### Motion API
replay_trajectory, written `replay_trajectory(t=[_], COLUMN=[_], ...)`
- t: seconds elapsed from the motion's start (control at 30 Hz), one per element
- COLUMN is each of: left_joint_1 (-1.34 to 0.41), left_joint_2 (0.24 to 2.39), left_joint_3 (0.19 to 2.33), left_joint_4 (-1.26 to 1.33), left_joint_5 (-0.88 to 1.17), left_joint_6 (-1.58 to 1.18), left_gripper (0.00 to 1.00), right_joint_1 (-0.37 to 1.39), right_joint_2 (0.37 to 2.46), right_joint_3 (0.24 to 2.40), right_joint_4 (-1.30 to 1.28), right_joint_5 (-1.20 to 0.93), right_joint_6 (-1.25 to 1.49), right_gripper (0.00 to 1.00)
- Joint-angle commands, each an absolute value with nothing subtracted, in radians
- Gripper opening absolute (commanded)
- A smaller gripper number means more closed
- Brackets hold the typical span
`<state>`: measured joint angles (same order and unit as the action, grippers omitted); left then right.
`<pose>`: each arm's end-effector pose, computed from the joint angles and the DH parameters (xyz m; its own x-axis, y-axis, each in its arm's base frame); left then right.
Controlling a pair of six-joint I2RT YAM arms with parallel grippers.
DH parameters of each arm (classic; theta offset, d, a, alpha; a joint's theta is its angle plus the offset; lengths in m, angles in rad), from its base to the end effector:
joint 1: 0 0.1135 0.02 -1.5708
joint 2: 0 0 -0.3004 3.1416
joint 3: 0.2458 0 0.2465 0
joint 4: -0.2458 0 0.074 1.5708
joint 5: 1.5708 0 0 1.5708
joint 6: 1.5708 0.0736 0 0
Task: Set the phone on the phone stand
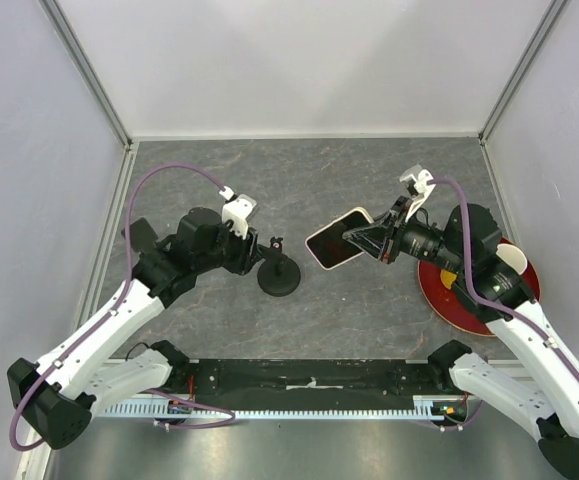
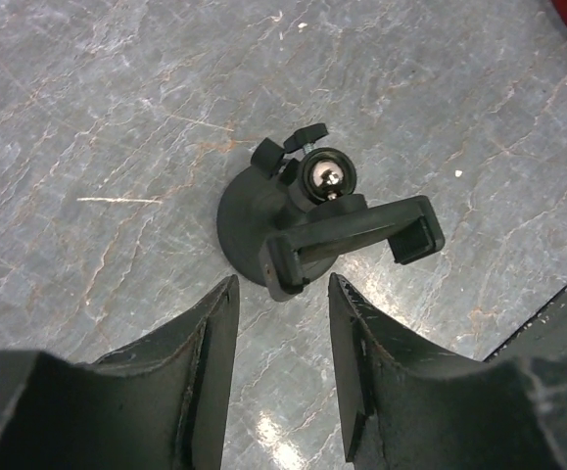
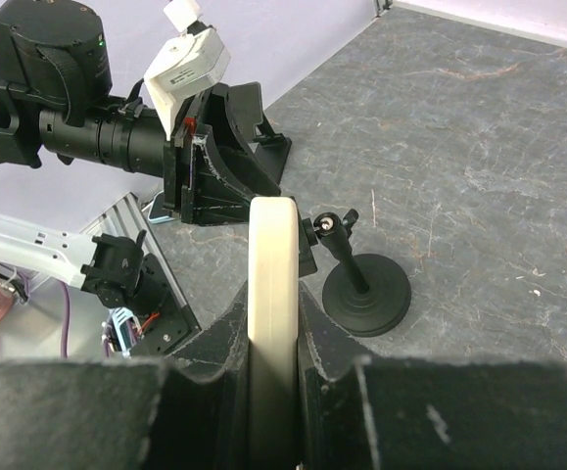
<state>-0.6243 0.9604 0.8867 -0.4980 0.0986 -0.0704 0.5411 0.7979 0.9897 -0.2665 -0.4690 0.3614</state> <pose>0.1698 -0.1313 0.3222 -0.4835 0.2621 -0.8352 0.6164 0.7794 -0.1123 0.1310 0.1175 0.4226 -0.3589 0.1523 -0.9209 -0.7685 0.5116 0.3842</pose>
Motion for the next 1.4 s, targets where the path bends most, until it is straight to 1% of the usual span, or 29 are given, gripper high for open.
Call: replay_trajectory(t=[0.0, 0.07, 0.1, 0.2, 0.27, 0.3, 0.4, 0.5, 0.6, 0.67, 0.73, 0.87, 0.93, 0.97, 1.0, 1.13, 1.3, 1.37], left_joint_1=[-0.629, -0.630, -0.629, -0.629, -0.629, -0.629, -0.629, -0.627, -0.629, -0.629, -0.629, -0.629, -0.629, -0.629, -0.627, -0.629, -0.629, -0.629], left_joint_2=[0.949, 0.962, 0.974, 0.977, 0.969, 0.966, 0.953, 0.937, 0.945, 0.957, 0.973, 0.979, 0.977, 0.976, 0.977, 0.976, 0.960, 0.948], left_joint_3=[0.916, 0.911, 0.913, 0.908, 0.897, 0.894, 0.884, 0.868, 0.856, 0.856, 0.856, 0.854, 0.853, 0.851, 0.850, 0.844, 0.830, 0.822], left_joint_4=[-0.518, -0.514, -0.509, -0.489, -0.466, -0.463, -0.446, -0.425, -0.405, -0.408, -0.405, -0.391, -0.385, -0.384, -0.380, -0.382, -0.383, -0.376], left_joint_5=[0.038, 0.041, 0.054, 0.081, 0.066, 0.057, 0.058, 0.057, 0.067, 0.071, 0.071, 0.071, 0.071, 0.077, 0.080, 0.089, 0.094, 0.100], left_joint_6=[-0.069, -0.063, -0.061, -0.061, -0.063, -0.061, -0.054, -0.045, -0.028, -0.018, -0.015, -0.015, -0.015, -0.017, -0.017, -0.014, -0.002, -0.002], left_gripper=[0.49, 0.47, 0.43, 0.38, 0.34, 0.30, 0.29, 0.35, 0.36, 0.34, 0.28, 0.23, 0.18, 0.14, 0.11, 0.03, 0.02, 0.02], right_joint_1=[0.541, 0.542, 0.543, 0.558, 0.575, 0.600, 0.659, 0.721, 0.776, 0.791, 0.813, 0.848, 0.876, 0.894, 0.903, 0.942, 0.968, 0.974], right_joint_2=[0.793, 0.814, 0.824, 0.864, 0.885, 0.891, 0.914, 0.942, 0.966, 0.974, 0.985, 1.014, 1.032, 1.038, 1.046, 1.101, 1.228, 1.270], right_joint_3=[0.991, 0.992, 0.996, 1.017, 1.028, 1.029, 1.037, 1.048, 1.057, 1.058, 1.060, 1.069, 1.075, 1.078, 1.077, 1.101, 1.144, 1.163], right_joint_4=[-0.175, -0.169, -0.169, -0.198, -0.199, -0.201, -0.199, -0.198, -0.187, -0.172, -0.164, -0.156, -0.160, -0.158, -0.155, -0.138, -0.077, -0.057], right_joint_5=[-0.517, -0.546, -0.566, -0.569, -0.563, -0.555, -0.505, -0.456, -0.411, -0.394, -0.385, -0.359, -0.342, -0.348, -0.369, -0.365, -0.508, -0.578], right_joint_6=[0.357, 0.353, 0.345, 0.321, 0.314, 0.308, 0.295, 0.282, 0.273, 0.276, 0.278, 0.267, 0.229, 0.203, 0.133, -0.027, -0.176, -0.282], right_gripper=[0.00, 0.00, 0.00, 0.00, 0.00, 0.00, 0.00, 0.00, 0.00, 0.00, 0.00, 0.00, 0.00, 0.00, 0.00, 0.00, 0.00, 0.00])
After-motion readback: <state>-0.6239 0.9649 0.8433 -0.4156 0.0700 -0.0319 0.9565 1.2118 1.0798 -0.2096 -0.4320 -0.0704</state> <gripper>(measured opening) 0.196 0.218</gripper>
